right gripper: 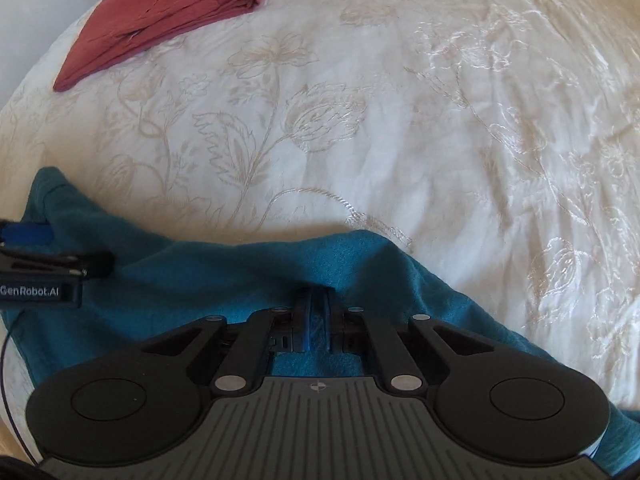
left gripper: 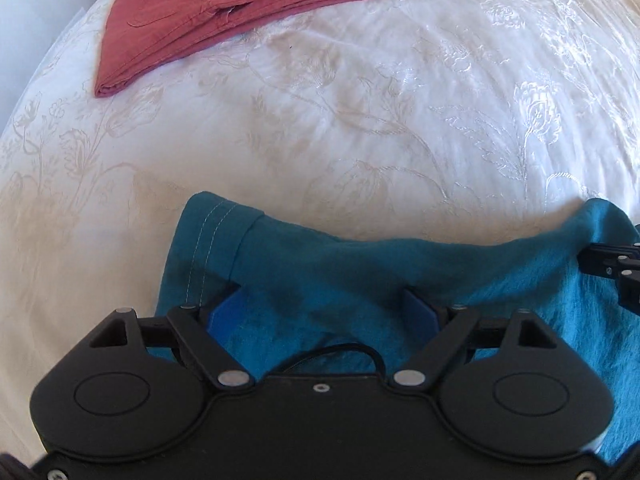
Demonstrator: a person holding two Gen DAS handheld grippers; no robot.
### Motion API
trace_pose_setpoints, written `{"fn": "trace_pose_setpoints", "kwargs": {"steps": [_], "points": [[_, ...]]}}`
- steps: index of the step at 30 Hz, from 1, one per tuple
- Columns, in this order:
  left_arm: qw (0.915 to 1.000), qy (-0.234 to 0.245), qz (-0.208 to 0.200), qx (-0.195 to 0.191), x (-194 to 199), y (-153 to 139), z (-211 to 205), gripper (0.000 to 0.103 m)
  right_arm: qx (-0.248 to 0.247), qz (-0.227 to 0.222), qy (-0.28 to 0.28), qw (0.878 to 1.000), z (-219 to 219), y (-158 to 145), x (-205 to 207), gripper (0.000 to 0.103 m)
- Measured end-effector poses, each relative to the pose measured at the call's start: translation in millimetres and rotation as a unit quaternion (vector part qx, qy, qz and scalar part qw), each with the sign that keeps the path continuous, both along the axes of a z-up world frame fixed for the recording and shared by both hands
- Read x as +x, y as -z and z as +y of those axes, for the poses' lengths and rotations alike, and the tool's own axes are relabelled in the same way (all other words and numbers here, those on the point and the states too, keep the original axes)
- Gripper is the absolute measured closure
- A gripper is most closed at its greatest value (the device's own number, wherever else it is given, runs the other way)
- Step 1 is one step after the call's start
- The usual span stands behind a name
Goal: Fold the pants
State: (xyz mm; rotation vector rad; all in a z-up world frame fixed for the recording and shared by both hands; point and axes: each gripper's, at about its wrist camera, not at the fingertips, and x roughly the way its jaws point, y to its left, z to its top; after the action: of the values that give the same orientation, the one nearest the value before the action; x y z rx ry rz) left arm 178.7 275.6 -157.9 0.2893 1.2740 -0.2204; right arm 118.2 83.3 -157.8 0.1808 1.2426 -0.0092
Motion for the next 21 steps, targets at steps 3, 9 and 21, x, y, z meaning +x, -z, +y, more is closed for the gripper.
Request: {"fn": "trace_pose_setpoints", "kwargs": {"steps": [3,9,21], "points": [[0.9999,-0.002,-0.009,-0.009,-10.0,-13.0,0.3,0.018,0.003,-0.017,0.012,1.000,-5.2,-16.7,-17.3,0.095],[0.9989,-0.006,-0.014,-0.045,-41.7,-42.7,-12.1,0.018,0.032,-0.042,0.063,0.997,-34.5,-56.4,-70.3,0.085],[0.9961,0.064,-0.025,-0.056,-116.0,-63.1,-121.2,0.018,-0.007,-0.057,0.201,0.978,-151.0,-76.0,-188.3,0.084]]}}
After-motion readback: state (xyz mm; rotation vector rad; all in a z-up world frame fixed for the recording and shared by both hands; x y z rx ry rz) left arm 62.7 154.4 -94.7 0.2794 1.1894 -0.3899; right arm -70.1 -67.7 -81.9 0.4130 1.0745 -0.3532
